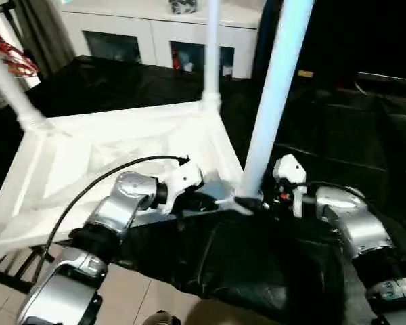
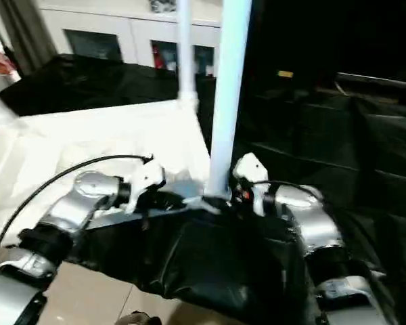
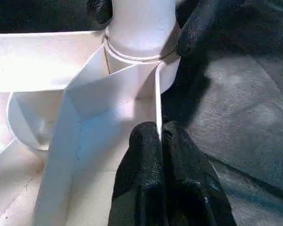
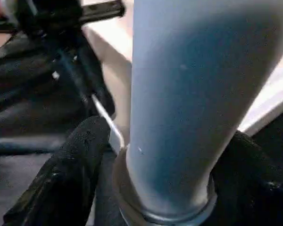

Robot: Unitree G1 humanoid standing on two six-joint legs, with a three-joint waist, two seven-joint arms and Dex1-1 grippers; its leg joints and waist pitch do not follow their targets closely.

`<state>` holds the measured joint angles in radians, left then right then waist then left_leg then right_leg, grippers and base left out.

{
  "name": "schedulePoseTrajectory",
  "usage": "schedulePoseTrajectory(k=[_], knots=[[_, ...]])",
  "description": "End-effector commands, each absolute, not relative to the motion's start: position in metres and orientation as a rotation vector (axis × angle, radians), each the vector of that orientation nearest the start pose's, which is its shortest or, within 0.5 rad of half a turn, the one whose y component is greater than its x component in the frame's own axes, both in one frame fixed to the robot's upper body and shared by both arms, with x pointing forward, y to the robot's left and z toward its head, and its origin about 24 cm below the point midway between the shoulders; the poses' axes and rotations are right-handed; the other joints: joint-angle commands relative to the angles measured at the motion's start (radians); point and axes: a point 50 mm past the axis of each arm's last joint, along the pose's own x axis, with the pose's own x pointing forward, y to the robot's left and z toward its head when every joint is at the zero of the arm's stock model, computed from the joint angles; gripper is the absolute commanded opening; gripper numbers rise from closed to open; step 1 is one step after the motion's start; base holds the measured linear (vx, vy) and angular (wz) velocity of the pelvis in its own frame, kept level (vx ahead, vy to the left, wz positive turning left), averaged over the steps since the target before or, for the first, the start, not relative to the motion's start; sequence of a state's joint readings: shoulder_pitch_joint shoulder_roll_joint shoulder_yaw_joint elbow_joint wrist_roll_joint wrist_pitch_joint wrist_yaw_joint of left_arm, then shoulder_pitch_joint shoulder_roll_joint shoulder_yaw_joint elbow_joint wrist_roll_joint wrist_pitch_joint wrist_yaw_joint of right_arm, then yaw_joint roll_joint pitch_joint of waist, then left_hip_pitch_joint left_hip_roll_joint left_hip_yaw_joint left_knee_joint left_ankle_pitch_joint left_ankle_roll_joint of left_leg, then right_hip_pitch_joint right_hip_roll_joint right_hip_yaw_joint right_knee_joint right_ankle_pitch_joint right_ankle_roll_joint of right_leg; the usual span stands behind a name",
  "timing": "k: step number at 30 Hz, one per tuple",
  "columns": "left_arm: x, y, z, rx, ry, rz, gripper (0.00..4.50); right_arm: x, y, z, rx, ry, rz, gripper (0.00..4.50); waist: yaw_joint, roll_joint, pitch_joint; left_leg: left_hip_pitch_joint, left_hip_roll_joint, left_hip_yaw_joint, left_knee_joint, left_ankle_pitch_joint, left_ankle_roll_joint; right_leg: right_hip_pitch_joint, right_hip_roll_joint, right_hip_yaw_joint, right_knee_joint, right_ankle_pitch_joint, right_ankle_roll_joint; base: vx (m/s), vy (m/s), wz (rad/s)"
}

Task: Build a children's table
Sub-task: Rotate leg to tighten

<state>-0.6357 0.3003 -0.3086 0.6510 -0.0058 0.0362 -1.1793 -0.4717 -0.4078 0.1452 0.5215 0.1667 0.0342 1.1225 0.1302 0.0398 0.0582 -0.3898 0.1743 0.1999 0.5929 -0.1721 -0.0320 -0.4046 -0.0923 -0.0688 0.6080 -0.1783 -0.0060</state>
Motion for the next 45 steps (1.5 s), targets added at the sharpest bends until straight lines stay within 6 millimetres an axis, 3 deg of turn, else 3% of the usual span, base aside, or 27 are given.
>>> schedulePoseTrajectory(k=[1,3,5,14,19,23,26,28,30,33,38,39,45], knots=[[0.322,0.1,0.075,0.39,0.25,-1.436,0.0,0.304,-0.164,0.057,-0.199,0.274,1.216,3.22,0.002,-0.017,-0.072,0.023,0.065,-0.028,-0.07,-0.231,0.063,0.044,-0.072,0.045,-0.072,-0.237,-0.24,0.0,0.0,0.0],[0.32,0.102,0.076,0.385,0.254,-1.459,0.0,0.302,-0.166,0.058,-0.201,0.29,1.247,3.22,0.005,-0.017,-0.072,0.023,0.066,-0.028,-0.069,-0.224,0.065,0.044,-0.072,0.046,-0.072,-0.234,-0.239,0.0,0.0,0.0],[0.319,0.104,0.076,0.384,0.257,-1.469,0.0,0.301,-0.167,0.059,-0.208,0.3,1.266,2.94,0.012,-0.016,-0.073,0.024,0.066,-0.027,-0.068,-0.217,0.066,0.042,-0.072,0.046,-0.071,-0.229,-0.238,0.0,0.0,0.0],[0.318,0.107,0.074,0.394,0.274,-1.47,0.0,0.298,-0.166,0.058,-0.209,0.31,1.283,2.17,0.013,-0.017,-0.074,0.023,0.064,-0.028,-0.068,-0.212,0.059,0.043,-0.072,0.045,-0.07,-0.23,-0.232,0.0,0.0,0.0],[0.319,0.106,0.071,0.401,0.286,-1.45,0.0,0.295,-0.164,0.052,-0.189,0.32,1.253,2.02,0.014,-0.016,-0.073,0.023,0.065,-0.028,-0.069,-0.216,0.058,0.043,-0.071,0.045,-0.072,-0.234,-0.229,0.0,0.0,0.0],[0.326,0.102,0.067,0.4,0.293,-1.359,0.0,0.3,-0.16,0.042,-0.175,0.312,1.099,2.0,0.01,-0.014,-0.073,0.022,0.064,-0.03,-0.07,-0.219,0.049,0.042,-0.071,0.045,-0.072,-0.235,-0.228,0.0,0.0,0.0],[0.334,0.098,0.066,0.403,0.288,-1.27,0.0,0.305,-0.155,0.033,-0.161,0.319,0.954,2.0,0.0,-0.016,-0.069,0.025,0.058,-0.032,-0.075,-0.267,0.015,0.042,-0.074,0.045,-0.084,-0.323,-0.202,0.0,0.0,0.0],[0.343,0.088,0.065,0.398,0.287,-1.169,0.0,0.31,-0.144,0.022,-0.114,0.325,0.789,2.0,-0.006,-0.012,-0.067,0.03,0.057,-0.032,-0.076,-0.286,-0.001,0.035,-0.072,0.047,-0.09,-0.355,-0.185,0.0,0.0,0.0],[0.347,0.082,0.064,0.396,0.294,-1.11,0.0,0.311,-0.137,0.019,-0.093,0.321,0.726,2.0,-0.009,-0.014,-0.069,0.028,0.056,-0.036,-0.079,-0.288,-0.01,0.04,-0.074,0.046,-0.088,-0.361,-0.178,0.0,0.0,0.0],[0.353,0.07,0.064,0.391,0.285,-1.034,0.0,0.313,-0.125,0.016,-0.056,0.318,0.638,1.99,-0.015,-0.006,-0.067,0.035,0.056,-0.037,-0.079,-0.325,-0.014,0.034,-0.072,0.046,-0.095,-0.36,-0.18,0.0,0.0,0.0],[0.358,0.051,0.067,0.421,0.232,-0.998,0.0,0.316,-0.107,0.019,-0.045,0.276,0.57,1.99,-0.019,-0.002,-0.065,0.032,0.055,-0.038,-0.084,-0.348,-0.014,0.036,-0.071,0.047,-0.1,-0.357,-0.166,0.0,0.0,0.0],[0.357,0.049,0.068,0.434,0.216,-1.015,0.0,0.316,-0.109,0.022,-0.016,0.257,0.56,2.55,-0.018,0.0,-0.068,0.037,0.054,-0.037,-0.083,-0.357,-0.016,0.034,-0.071,0.048,-0.102,-0.354,-0.164,0.0,0.0,0.0],[0.355,0.048,0.069,0.403,0.189,-1.054,0.0,0.317,-0.123,0.03,0.022,0.23,0.506,3.05,-0.021,-0.003,-0.071,0.025,0.056,-0.039,-0.085,-0.324,0.002,0.045,-0.073,0.047,-0.089,-0.281,-0.181,0.0,0.0,0.0]])
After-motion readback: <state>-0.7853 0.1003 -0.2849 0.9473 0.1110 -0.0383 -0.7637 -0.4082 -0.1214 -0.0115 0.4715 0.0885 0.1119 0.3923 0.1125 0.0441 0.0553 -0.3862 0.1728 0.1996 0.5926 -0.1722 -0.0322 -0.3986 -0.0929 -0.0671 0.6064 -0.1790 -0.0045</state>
